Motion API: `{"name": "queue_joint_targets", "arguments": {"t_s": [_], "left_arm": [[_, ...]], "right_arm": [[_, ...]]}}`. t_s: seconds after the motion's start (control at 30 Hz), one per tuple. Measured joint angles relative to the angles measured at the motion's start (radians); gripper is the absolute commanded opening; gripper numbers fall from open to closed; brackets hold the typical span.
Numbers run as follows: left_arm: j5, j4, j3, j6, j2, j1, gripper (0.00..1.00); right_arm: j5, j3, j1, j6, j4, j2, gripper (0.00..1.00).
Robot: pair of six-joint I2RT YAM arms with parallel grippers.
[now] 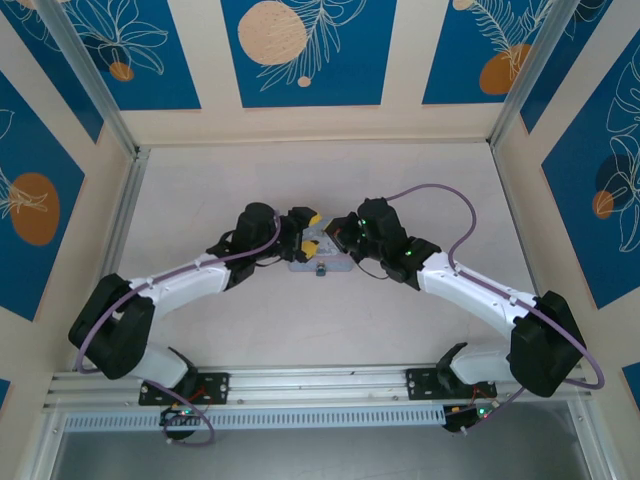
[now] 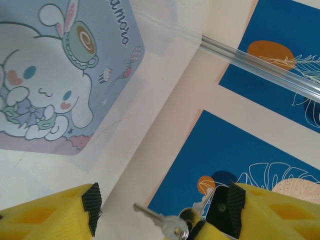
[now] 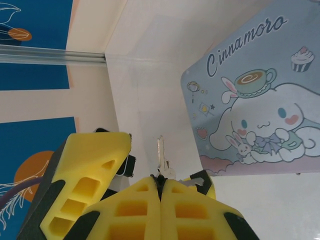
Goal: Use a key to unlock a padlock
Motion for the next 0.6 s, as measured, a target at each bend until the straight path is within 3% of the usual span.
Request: {"name": "queue_joint_targets", "arguments": {"t_s": [0.6], "left_arm": [[-0.029, 0.084, 0.014, -0.058, 0.032, -0.030, 0.48]], "right_arm": [[0.000, 0.000, 0.011, 0.044, 0.055, 0.019, 0.00]]}}
